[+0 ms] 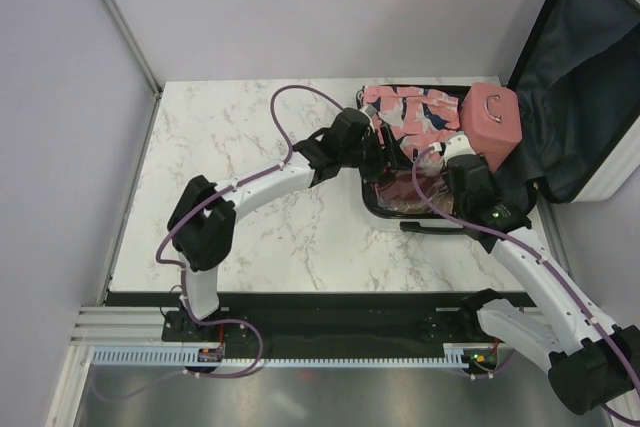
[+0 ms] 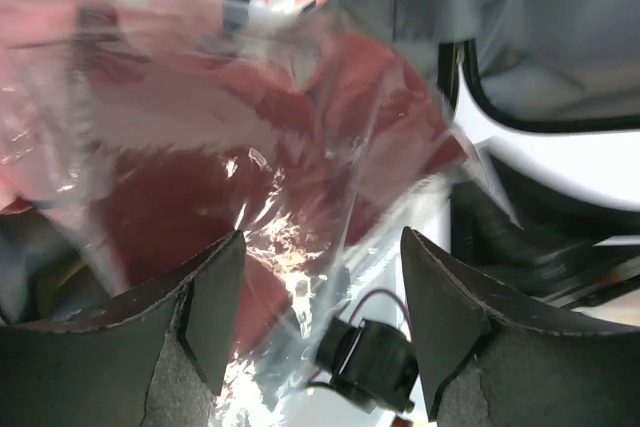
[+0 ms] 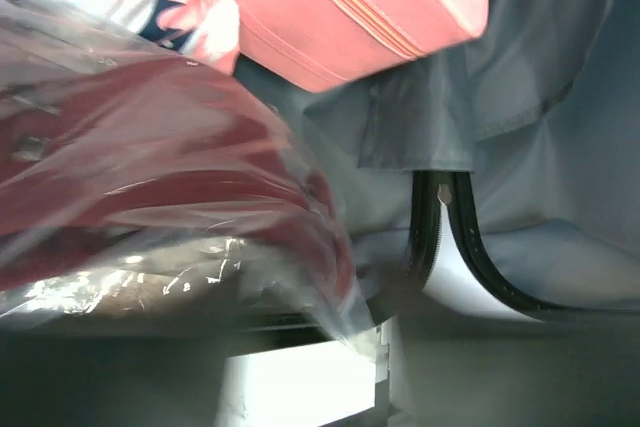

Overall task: Pack the luggage
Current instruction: Place the clothes in the luggage.

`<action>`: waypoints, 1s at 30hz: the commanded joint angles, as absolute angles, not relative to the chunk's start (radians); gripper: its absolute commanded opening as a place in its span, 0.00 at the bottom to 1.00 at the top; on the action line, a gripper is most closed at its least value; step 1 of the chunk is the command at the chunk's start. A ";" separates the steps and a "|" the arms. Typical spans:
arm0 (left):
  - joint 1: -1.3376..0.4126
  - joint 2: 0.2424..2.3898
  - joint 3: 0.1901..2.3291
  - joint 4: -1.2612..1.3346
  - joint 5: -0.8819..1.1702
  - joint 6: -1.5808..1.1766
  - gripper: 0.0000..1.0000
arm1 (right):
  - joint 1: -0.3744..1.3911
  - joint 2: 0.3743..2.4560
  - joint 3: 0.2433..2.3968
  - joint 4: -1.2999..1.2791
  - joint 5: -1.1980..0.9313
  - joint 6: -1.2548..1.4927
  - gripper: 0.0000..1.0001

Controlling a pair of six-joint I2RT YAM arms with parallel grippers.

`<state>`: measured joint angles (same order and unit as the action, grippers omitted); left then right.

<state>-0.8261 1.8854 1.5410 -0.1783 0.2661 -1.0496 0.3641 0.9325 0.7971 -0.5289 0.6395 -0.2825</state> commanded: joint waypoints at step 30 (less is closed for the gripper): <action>-0.821 1.961 1.649 -0.181 0.407 -0.957 0.70 | 0.360 1.057 1.059 -0.733 0.410 0.218 0.98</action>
<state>-0.8249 1.9709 1.6001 -0.1860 0.3985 -1.0260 0.3626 1.0340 1.0939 -0.6975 0.4416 0.1043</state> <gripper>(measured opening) 0.698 0.982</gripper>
